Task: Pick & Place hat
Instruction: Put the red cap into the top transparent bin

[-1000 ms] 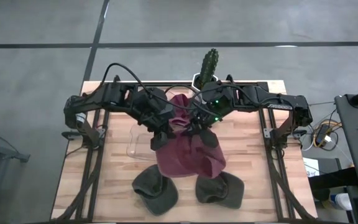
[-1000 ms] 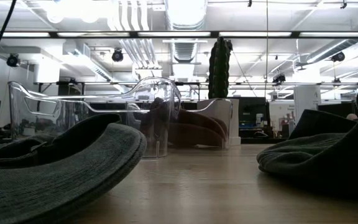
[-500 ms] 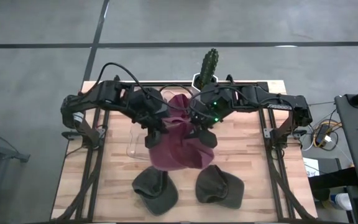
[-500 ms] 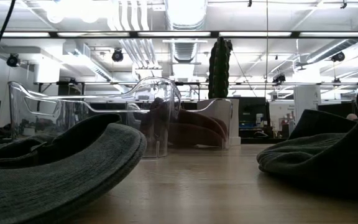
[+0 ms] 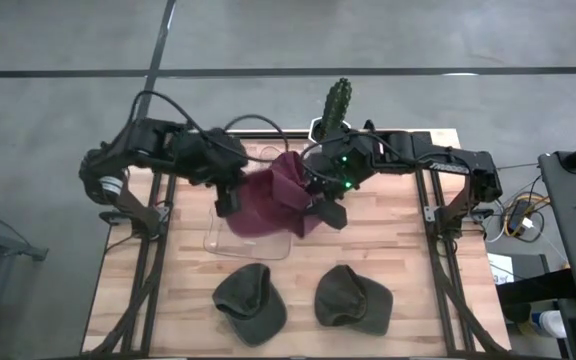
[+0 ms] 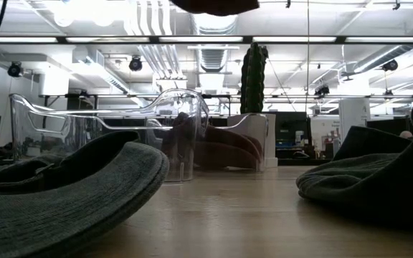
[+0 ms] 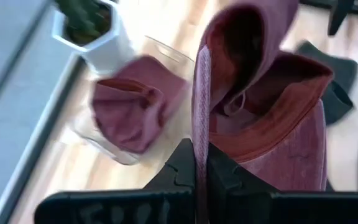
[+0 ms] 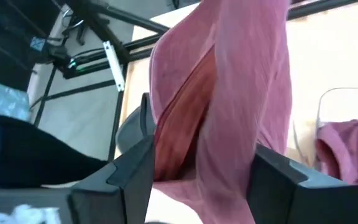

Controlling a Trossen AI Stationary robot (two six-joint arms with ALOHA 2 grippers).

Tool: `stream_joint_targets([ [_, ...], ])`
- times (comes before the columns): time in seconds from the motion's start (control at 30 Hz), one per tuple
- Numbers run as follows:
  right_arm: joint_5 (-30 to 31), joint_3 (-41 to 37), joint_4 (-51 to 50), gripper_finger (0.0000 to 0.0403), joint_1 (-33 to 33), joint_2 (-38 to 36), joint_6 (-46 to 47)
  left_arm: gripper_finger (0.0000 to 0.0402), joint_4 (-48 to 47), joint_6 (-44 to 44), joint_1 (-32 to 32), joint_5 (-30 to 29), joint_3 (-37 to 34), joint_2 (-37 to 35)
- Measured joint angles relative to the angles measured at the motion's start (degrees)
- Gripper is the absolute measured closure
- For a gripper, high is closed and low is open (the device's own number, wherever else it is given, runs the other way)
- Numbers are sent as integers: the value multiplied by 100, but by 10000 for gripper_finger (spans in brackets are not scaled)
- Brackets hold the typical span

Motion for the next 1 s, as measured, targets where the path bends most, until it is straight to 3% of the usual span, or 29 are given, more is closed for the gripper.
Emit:
stream_joint_targets([
  [0.17, -12, 2, 366, 197, -209, -116, 233, 396, 3, -7, 53, -221, 0, -232],
  [0.27, 25, 2, 685, 197, -382, -238, 297, 396, 6, -11, 58, -656, 0, -329],
  [0.37, 484, 2, 867, 197, -551, -451, 318, 396, 4, -2, 58, -1206, 0, -478],
  [0.57, 1794, 2, 1245, 197, -765, -886, 297, 396, 206, -341, 91, -2904, 2, -861],
  [0.67, 2369, 2, 1584, 197, -769, -1064, 297, 396, 681, -663, 89, -3561, 2, -1036],
  [0.8, 2558, 9, 2127, 197, -769, -1096, 350, 396, 1740, -418, 89, -4145, 4, -1213],
  [1.0, 2664, 4, 3179, 197, -767, -733, 683, 396, 3444, 745, 87, -4295, 4, -1237],
])
